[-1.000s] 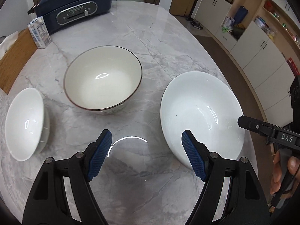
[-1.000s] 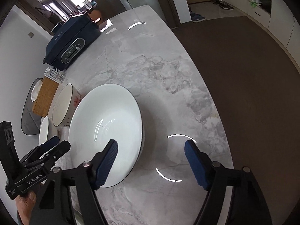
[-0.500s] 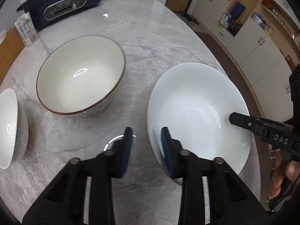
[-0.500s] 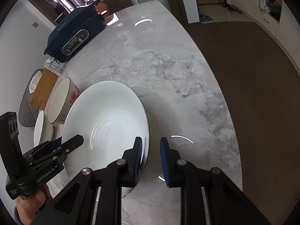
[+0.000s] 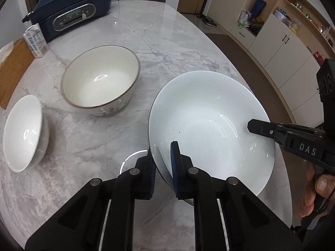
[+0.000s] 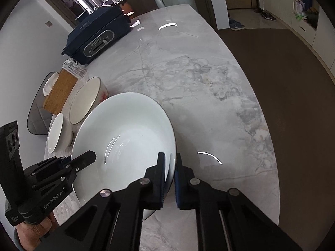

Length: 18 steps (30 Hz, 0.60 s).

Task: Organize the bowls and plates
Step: 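Carry the large white bowl beside the plate stack, lower it, open both tools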

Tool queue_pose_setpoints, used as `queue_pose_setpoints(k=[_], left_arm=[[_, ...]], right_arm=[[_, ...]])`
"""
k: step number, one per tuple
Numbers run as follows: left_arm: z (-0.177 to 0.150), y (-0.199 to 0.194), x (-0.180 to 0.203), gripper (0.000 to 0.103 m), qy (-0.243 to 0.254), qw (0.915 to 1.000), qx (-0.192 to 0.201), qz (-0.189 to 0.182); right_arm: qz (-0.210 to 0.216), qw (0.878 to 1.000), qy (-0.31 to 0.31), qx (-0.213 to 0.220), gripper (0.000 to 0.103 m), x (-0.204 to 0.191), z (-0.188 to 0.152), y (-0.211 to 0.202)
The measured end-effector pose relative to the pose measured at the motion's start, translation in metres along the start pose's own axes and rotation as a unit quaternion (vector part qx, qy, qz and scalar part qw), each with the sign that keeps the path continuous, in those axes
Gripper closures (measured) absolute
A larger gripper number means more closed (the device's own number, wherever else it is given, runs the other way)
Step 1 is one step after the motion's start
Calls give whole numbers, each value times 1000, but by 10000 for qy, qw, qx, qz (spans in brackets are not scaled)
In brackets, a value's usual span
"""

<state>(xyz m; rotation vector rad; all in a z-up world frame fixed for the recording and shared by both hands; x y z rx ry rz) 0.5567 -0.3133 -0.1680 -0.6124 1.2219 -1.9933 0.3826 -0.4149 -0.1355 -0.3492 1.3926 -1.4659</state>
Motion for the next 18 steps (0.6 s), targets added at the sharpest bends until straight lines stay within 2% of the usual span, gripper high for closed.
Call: queue_pose_setpoints(k=[9,18], left_arm=[[-60,-50,-34,92,-204,9996,108,130],[-110,-51,-76,92,-583,9980,17,237]], right_arm=[[178,9988,-448,-73,92,-50,-49,-4],[141,9967,-752,-283,91,-90,-84,25]])
Point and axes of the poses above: each gripper's, at about its wrist camera, not at the fingertips, and y roughly the way its jaws point, x to its right, z to its top, the point moved 5 cm from there along y, roughly the way its jaws point, and after that the axes turned 13 degrees about y, right-handed, at the moved point
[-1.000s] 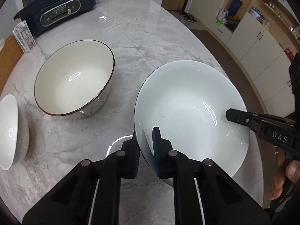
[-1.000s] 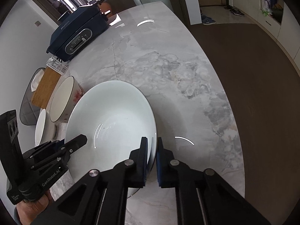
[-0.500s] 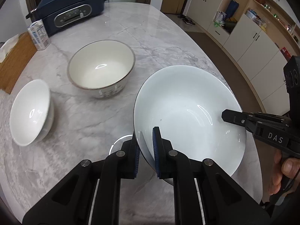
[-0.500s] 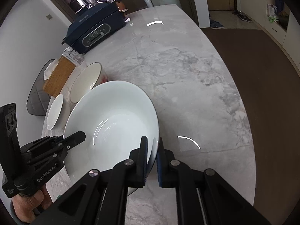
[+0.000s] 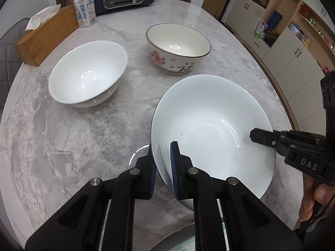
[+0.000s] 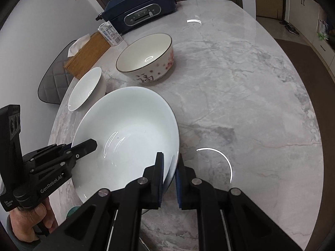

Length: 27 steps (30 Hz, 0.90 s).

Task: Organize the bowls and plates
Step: 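Carry the large white bowl beside the plate stack, lower it, open both tools, then move both tools to the smaller white bowl rim and close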

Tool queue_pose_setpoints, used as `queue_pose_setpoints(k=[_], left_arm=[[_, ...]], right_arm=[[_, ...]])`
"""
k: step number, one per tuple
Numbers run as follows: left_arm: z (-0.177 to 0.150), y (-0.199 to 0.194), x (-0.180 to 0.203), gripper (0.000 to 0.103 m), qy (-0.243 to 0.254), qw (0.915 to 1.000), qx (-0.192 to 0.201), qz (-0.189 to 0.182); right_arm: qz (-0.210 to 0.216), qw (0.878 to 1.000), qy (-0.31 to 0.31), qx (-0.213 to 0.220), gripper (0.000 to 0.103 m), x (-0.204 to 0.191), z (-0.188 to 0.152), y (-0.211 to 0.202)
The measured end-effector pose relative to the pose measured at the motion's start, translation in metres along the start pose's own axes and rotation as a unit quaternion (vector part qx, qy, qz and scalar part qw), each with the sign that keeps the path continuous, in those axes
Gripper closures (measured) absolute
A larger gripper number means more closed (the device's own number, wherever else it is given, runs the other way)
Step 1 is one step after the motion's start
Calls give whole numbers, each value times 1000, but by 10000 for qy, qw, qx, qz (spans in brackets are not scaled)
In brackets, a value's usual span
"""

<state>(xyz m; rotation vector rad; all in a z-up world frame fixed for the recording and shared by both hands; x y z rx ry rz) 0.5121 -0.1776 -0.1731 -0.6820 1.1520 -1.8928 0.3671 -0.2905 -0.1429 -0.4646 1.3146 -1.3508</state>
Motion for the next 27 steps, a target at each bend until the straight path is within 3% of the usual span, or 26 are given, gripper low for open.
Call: queue_pose_setpoints(k=[11,16,17,18,22,25,27], left_arm=[[-21,6,-21,91,-348,9993,45,-161],[-23,1,-28,76,-565,9977,129,-351],[-24,-3,-30,58,-559,9976,155,-371],[-26,-11,-32,47,-596,9970,251,-426],[-32,-46,-41,44,-634,9953,523,-504],[-32,-72,-61,40,-814,9913,807,-649],[-26,-84,-82,40,-929,9906,883,-472]], right_arm=[[-44,9998,-178,32,87,-16,-11,10],[105,9998,-183,-16,75,-20,-11,11],[154,9998,-153,-18,69,-21,-11,9],[235,9996,-153,12,66,-21,-11,5],[303,9990,-188,281,55,-17,-9,-20],[445,9980,-123,433,55,-11,-4,-39],[573,9969,-75,532,54,-11,2,-51]])
Point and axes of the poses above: each gripper's, at about its wrist camera, not at the fingertips, and y roughly the way its jaws point, x to its right, z to its top, the point moved 5 cm from there along y, roughly the way its jaws point, and after that the axes turned 13 degrees about y, right-handed, at the moved point
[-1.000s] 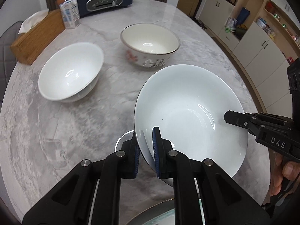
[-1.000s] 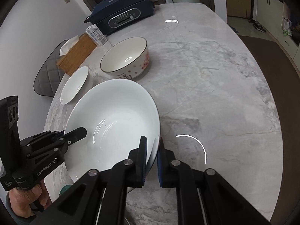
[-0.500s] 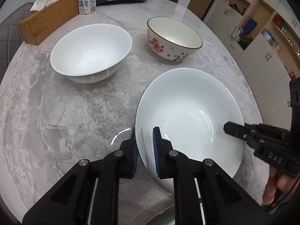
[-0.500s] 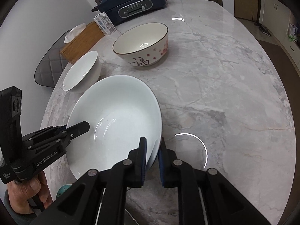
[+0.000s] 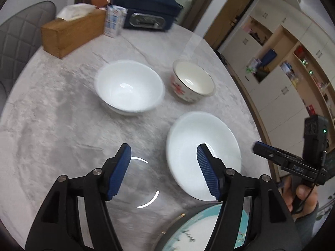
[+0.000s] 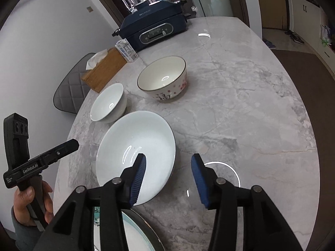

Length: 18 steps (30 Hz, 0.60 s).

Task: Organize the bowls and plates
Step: 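Move both tools to the smaller white bowl rim and close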

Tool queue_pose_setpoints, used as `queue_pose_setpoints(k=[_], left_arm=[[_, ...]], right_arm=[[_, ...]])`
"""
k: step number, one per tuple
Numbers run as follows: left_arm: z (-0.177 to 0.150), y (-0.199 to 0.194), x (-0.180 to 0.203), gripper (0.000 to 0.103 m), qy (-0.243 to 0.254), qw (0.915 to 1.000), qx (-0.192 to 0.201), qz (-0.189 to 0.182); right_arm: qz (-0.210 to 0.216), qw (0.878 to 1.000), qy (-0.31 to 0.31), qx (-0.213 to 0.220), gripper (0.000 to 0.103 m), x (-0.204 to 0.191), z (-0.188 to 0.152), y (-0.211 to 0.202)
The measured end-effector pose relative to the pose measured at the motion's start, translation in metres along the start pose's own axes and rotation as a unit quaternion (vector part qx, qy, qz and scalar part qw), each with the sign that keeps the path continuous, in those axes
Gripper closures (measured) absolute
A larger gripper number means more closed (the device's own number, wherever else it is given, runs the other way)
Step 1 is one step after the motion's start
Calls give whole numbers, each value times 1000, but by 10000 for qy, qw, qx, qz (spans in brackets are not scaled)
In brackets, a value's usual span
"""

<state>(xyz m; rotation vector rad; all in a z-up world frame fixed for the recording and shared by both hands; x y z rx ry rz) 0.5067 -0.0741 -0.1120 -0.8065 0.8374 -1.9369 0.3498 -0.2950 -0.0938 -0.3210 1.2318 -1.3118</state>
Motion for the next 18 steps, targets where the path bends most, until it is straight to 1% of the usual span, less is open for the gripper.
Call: queue_pose_setpoints(k=[1,3,4,6,8,10,13,14,18], left_arm=[[7,-6,-12,40,-131,9999,64,93],[20,-12,-38,40,-408,9987,203,239],[26,-14,-53,40,-564,9973,258,387],[37,-11,-77,39,-754,9949,329,579],[45,1,-99,39,-848,9933,208,759],[48,15,-111,39,-916,9933,105,690],[54,43,-114,39,-782,9946,-75,675],[56,49,-114,39,-738,9951,-93,658],[63,71,-115,39,-691,9959,-144,559]], right_arm=[[77,10000,-3,-12,53,-4,4,-3],[229,9997,-62,-60,45,-17,10,-6],[302,9994,-109,-140,40,-26,14,-4],[372,9989,-168,-216,39,-46,23,5],[364,9984,-320,-307,39,-69,31,20],[390,9978,-315,-426,39,-88,39,42],[406,9970,-292,-597,39,-108,53,77],[337,9973,-234,-604,37,-111,59,90],[122,9969,-199,-750,37,-118,70,128]])
Point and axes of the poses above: each gripper's, at about its wrist camera, not at the fingertips, and y roughly the way its jaws point, x to its right, z to its top, the point moved 5 cm from there along y, roughly the way its jaws point, and after that the axes turned 13 degrees about y, right-handed, at the moved point
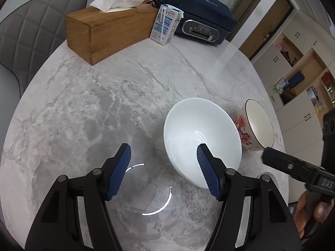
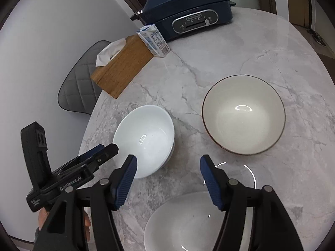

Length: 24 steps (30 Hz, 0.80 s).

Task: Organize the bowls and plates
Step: 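Move both tools to the smaller white bowl rim and close, then lift the smaller white bowl with both tools over the large white bowl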

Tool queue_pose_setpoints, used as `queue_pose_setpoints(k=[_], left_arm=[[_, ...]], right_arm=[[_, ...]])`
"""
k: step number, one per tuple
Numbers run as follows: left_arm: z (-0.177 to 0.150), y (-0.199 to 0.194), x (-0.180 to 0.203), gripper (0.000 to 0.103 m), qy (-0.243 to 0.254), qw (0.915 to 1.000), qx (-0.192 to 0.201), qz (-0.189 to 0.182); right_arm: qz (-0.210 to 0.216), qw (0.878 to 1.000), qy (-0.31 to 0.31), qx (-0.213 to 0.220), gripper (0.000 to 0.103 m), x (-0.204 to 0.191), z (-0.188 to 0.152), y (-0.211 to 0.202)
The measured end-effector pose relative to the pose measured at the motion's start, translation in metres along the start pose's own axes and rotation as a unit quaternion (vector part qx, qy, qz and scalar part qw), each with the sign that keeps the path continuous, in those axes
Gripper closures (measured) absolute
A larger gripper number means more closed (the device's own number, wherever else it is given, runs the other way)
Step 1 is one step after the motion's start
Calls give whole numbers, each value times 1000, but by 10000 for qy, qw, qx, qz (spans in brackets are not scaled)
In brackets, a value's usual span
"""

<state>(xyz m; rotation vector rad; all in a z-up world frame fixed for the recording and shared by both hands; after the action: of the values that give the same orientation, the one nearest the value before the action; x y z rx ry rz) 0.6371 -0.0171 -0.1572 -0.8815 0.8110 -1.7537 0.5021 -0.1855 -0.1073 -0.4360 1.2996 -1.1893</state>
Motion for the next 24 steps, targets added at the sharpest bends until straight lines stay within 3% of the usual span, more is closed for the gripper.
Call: queue_pose_setpoints(k=[13,14,15,17,18,24], left_arm=[[12,33,-14,42,74,9999,2,92],[11,35,-13,49,118,9999,-28,120],[11,39,-12,64,148,9998,-109,125],[9,42,-10,79,104,9998,-141,55],[11,44,-7,88,152,9998,-123,47],[10,44,3,95,245,9996,-166,-46]], right_arm=[[-337,9987,62,-371,41,-3,19,61],[-370,9986,14,-374,48,-4,19,64],[-383,9984,-17,-422,54,-6,18,67],[-430,9975,-53,-561,75,-8,16,73],[-474,9971,-93,-585,79,-9,15,75],[-592,9964,-176,-578,92,-12,12,77]])
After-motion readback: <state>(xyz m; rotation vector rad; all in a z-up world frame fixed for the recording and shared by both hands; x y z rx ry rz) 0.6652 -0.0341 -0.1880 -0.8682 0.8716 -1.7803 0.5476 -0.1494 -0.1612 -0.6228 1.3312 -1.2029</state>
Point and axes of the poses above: each gripper's, at about its wrist camera, not at the fingertips, and y roughly the way its jaws point, x to its right, z to its top, the point moved 5 cm from there along y, roughly the way its jaws point, and after that the axes turned 13 degrees about y, right-handed, at the moved point
